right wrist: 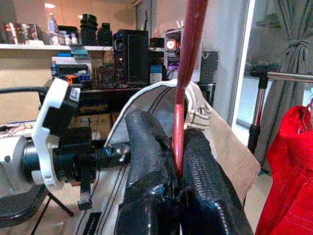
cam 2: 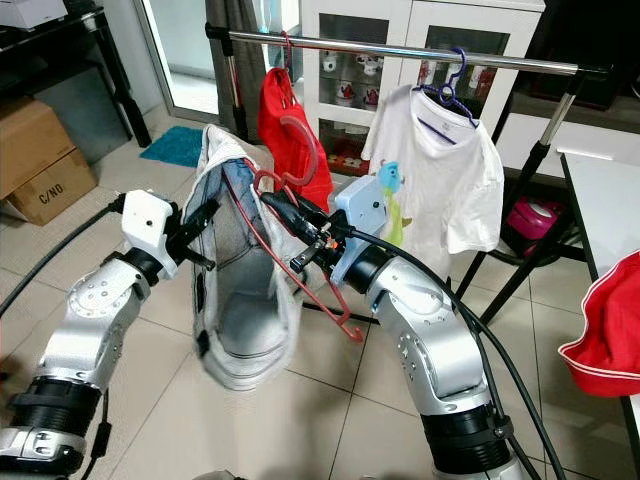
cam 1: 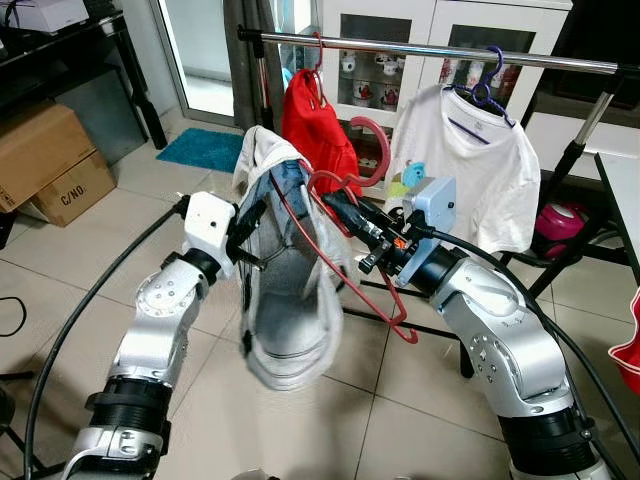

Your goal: Hang hanger

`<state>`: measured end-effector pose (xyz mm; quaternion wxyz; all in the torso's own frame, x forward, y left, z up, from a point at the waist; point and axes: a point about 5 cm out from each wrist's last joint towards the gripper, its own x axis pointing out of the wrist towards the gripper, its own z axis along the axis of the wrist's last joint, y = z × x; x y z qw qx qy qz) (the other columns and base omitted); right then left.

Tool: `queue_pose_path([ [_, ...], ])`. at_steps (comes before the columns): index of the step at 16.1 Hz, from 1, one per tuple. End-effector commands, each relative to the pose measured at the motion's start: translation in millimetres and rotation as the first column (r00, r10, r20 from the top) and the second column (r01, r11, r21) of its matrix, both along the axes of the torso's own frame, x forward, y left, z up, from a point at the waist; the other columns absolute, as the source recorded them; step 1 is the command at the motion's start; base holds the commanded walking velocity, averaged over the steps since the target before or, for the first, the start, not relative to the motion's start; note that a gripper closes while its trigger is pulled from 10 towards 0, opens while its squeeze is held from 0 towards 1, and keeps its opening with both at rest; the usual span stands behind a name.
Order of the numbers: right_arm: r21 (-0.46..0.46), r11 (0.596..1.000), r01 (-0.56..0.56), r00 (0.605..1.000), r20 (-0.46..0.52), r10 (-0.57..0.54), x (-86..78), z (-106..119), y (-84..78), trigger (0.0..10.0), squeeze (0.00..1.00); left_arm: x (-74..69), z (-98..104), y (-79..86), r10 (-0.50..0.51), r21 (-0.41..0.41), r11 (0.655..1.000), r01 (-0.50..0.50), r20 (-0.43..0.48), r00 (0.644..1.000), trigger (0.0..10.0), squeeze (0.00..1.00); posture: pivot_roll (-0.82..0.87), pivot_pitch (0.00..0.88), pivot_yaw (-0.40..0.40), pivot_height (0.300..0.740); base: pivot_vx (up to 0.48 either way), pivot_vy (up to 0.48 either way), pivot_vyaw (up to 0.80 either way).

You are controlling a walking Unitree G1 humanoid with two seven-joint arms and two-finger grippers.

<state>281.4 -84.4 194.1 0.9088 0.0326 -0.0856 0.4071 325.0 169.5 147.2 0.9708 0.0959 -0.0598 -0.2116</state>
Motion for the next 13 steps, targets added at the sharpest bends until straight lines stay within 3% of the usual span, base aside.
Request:
queue_pose_path([
  [1, 0.008, 1.0, -0.006, 0.998, 0.067, 0.006, -5.8, 14, -0.3, 0.0, 0.0, 2.4, 19, 12.1, 0.024, -0.017, 1.0, -0.023, 0.056, 0.998, 0.0, 0.0, -0.12, 0.0, 0.058, 0.74, 0.0, 0.0, 0.0],
  [2, 0.0, 1.0, -0.005, 0.998, 0.062, 0.005, -5.9, 13, -0.5, 0.0, 0.0, 3.0, 22, 14.1, 0.03, -0.017, 0.999, -0.029, 0.065, 0.997, 0.0, 0.0, -0.12, 0.0, 0.058, 0.74, 0.0, 0.0, 0.0],
  [4, -0.113, 0.993, -0.016, 1.0, -0.024, 0.013, -10.7, -11, -5.6, 0.0, 0.0, 13.7, 57, 38.9, 0.116, -0.017, 0.993, -0.115, 0.163, 0.98, 0.0, 0.0, -0.12, 0.0, 0.057, 0.74, 0.0, 0.0, 0.0],
  [6, -0.15, 0.988, -0.044, 0.997, -0.068, 0.034, -16.8, -21, -8.2, 0.0, 0.0, 19.3, 73, 53.2, 0.17, -0.048, 0.985, -0.164, 0.188, 0.967, 0.0, 0.0, -0.12, 0.0, 0.057, 0.74, 0.0, 0.0, 0.0],
  [7, -0.185, 0.979, -0.086, 0.992, -0.105, 0.067, -25.1, -30, -11.1, 0.0, 0.0, 25.1, 83, 68.8, 0.225, -0.068, 0.974, -0.216, 0.186, 0.956, 0.0, 0.0, -0.12, 0.0, 0.053, 0.74, 0.0, 0.0, 0.0],
  [10, -0.201, 0.969, -0.142, 0.983, -0.147, 0.114, -39.6, -35, -18.6, 0.0, 0.0, 32.3, 82, 92.9, 0.324, -0.046, 0.946, -0.321, 0.141, 0.935, 0.0, 0.0, -0.13, 0.0, 0.056, 0.74, 0.0, 0.0, 0.0],
  [13, -0.176, 0.98, -0.09, 0.984, -0.168, 0.06, -47.7, -29, -45.1, 0.0, 0.0, 33.4, 60, 111.1, 0.378, 0.037, 0.924, -0.381, 0.06, 0.924, 0.0, 0.0, -0.13, 0.0, 0.057, 0.74, 0.0, 0.0, 0.0],
])
